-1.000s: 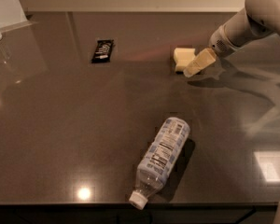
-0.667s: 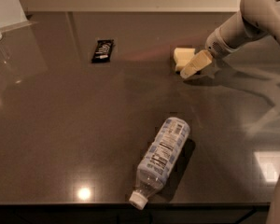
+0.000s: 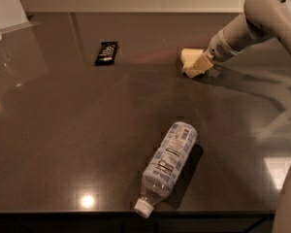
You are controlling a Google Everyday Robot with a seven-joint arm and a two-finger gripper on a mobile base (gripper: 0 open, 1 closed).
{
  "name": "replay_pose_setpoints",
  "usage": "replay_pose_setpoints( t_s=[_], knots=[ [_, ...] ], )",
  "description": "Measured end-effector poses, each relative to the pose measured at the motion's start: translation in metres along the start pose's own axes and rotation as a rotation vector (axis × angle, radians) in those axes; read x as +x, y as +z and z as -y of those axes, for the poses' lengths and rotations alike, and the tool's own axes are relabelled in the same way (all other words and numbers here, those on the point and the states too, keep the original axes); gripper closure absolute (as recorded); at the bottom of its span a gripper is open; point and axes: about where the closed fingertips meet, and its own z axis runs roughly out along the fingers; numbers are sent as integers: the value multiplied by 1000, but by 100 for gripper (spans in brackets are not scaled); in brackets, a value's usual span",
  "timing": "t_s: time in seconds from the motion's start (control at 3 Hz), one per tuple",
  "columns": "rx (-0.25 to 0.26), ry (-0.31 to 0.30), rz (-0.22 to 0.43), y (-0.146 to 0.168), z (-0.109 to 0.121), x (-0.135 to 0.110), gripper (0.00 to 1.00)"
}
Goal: Move sponge near blue plastic bottle
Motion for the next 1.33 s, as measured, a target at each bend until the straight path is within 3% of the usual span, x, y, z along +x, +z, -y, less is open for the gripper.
replay_pose_setpoints(
  t_s=[0.33, 0.67, 1.33],
  knots=[
    [-6, -20, 14, -12, -6, -4, 72],
    [-27, -56, 21, -33, -19, -5, 95],
    [-118, -130, 11, -87, -62, 18, 100]
  ],
)
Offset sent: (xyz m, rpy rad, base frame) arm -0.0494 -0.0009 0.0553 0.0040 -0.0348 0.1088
